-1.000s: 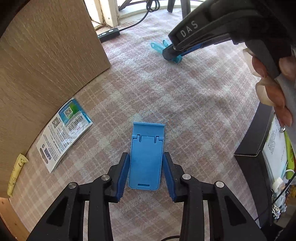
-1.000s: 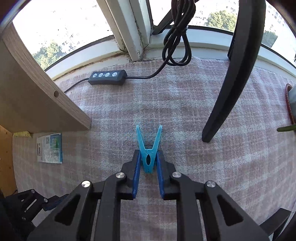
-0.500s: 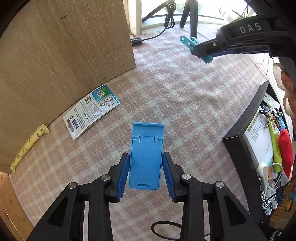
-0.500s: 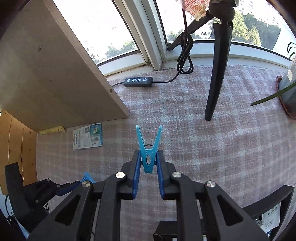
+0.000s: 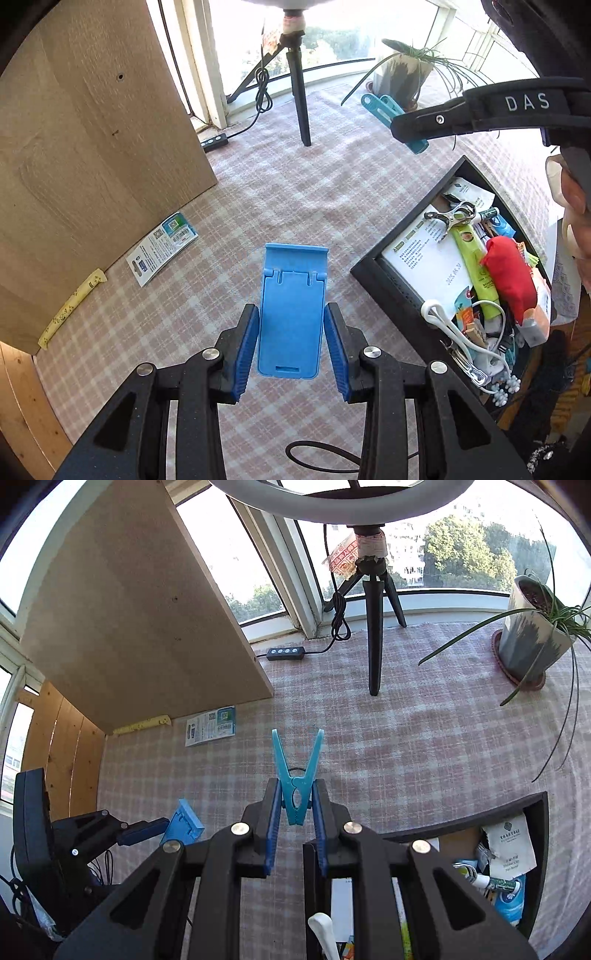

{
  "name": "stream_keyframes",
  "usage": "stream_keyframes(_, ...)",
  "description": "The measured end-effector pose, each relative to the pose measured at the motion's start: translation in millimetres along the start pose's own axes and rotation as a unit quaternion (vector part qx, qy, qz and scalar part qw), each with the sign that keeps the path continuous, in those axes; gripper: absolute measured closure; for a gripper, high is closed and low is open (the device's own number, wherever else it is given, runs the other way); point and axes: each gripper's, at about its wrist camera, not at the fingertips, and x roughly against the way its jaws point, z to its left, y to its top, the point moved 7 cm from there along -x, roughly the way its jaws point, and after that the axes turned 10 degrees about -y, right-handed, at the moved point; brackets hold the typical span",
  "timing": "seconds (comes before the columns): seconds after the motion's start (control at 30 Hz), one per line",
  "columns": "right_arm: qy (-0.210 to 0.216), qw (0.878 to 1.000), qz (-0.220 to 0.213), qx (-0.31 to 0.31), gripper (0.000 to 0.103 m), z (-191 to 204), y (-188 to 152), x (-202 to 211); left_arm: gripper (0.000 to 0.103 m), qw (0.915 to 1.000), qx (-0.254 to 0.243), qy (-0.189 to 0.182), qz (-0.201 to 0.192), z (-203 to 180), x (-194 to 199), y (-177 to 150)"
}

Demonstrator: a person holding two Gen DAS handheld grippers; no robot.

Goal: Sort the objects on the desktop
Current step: 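Carry the phone stand and teal clothespin over the tray and open both tools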

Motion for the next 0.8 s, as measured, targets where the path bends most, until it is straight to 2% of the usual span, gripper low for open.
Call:
stream_keyframes(0.13, -0.021, 1.0, -0.016, -0.01, 0.086, -30.0, -24.7, 29.0, 0.069, 0.9996, -0.022, -0.015, -0.006, -36.3, 2.6, 3.4)
stream_keyframes(0.33, -0.058, 0.997, -0.012, -0.056, 0.086, -94.9, -73.6, 46.3, 0.069, 0.9965, -0.059, -0.058, 0.006, -103.4, -12.2, 12.7)
stream_keyframes(0.6, -0.1, 0.987, 0.002, -0.126, 0.086, -175.5, -144.5, 63.1, 0.069, 0.9838, -0.14, -0.105, 0.037, -205.8, -31.4, 5.3)
stream_keyframes(0.8, -0.118, 0.981, 0.01, -0.151, 0.086, -203.3, -181.0, 70.2, 0.069, 0.9748, -0.178, -0.124, 0.052, -254.4, -38.0, -9.2)
